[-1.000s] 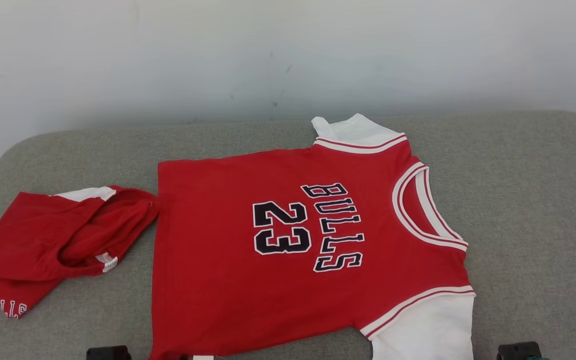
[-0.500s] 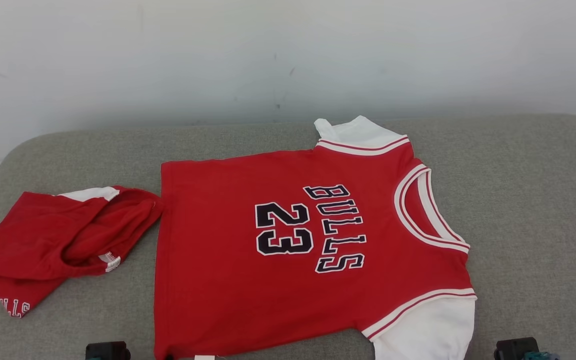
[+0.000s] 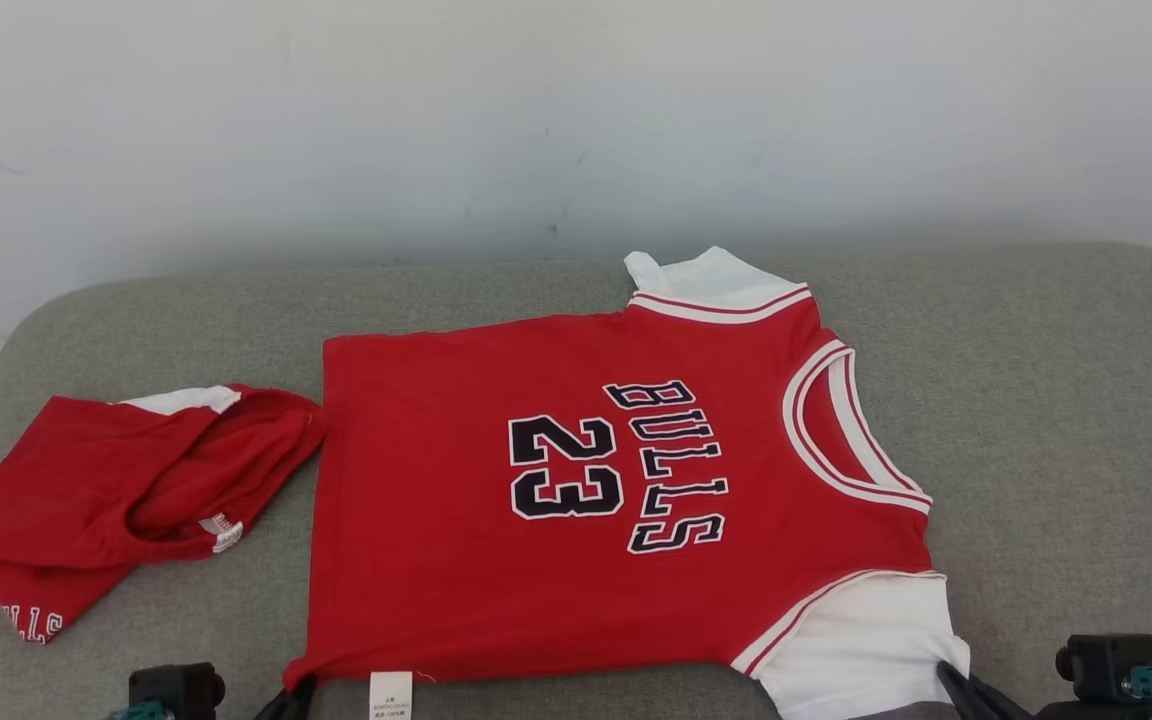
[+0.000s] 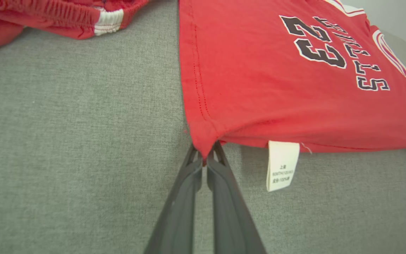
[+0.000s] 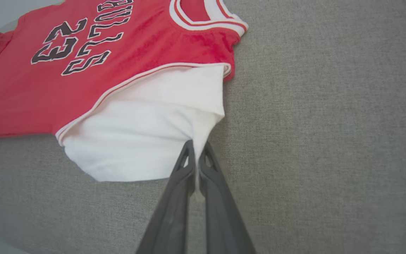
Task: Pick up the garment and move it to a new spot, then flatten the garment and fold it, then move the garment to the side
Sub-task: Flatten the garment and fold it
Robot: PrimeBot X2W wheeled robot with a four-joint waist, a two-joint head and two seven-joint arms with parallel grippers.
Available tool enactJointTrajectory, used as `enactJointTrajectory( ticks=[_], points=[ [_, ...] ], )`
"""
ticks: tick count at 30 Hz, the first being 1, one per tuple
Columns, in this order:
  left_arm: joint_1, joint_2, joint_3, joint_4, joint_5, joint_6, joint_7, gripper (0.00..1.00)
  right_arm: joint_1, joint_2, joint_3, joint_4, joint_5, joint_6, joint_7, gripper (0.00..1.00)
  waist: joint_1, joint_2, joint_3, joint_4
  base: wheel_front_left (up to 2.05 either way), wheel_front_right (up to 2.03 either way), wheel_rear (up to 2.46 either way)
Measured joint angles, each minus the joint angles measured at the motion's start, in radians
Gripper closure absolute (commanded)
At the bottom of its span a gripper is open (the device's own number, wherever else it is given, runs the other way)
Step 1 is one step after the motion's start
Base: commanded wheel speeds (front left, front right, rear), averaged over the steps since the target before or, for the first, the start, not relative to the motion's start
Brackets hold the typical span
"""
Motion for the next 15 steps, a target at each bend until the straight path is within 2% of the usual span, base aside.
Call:
enactJointTrajectory(
  ticks=[5,15],
  points=[
    [0.000,-0.006,-0.020,-0.029,0.001,0.000,0.000,1.00,-0.001,0.014,0.000,-0.062,0.040,0.018,0.004,1.00,0.0000,0.0000,-0.006,0.003,0.00,0.00,0.00],
    [-0.002,0.023,-0.012,-0.076,0.009,-0.001,0.009,1.00,-0.104,-0.051,-0.027,-0.098,0.038,0.028,0.055,1.00,0.0000,0.0000,-0.016,-0.007,0.00,0.00,0.00]
  ],
)
